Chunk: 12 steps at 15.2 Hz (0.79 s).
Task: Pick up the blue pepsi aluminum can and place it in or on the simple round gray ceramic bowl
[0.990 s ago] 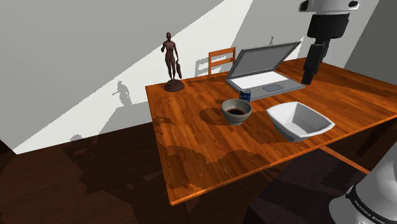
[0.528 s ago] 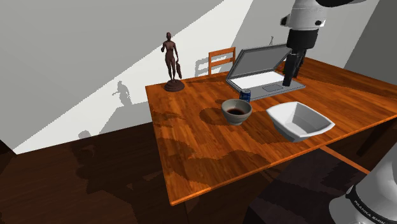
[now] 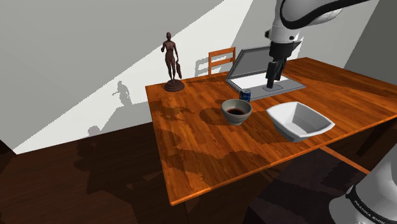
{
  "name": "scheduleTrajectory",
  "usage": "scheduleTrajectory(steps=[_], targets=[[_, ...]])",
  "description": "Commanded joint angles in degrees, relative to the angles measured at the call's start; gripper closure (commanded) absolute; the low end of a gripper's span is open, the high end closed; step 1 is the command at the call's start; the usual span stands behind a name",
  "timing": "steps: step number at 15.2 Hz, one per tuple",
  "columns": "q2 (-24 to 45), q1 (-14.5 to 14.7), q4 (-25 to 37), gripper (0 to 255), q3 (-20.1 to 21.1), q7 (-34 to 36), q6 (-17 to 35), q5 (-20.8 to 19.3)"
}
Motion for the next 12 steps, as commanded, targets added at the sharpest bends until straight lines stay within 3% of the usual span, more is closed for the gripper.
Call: scheduleTrajectory(steps=[1, 12], targets=[[4.2, -0.3, 2.2, 0, -0.8, -1.2, 2.1, -0.1], [27.5, -2.6, 18.2, 0, -4.0, -7.9, 9.4, 2.0]])
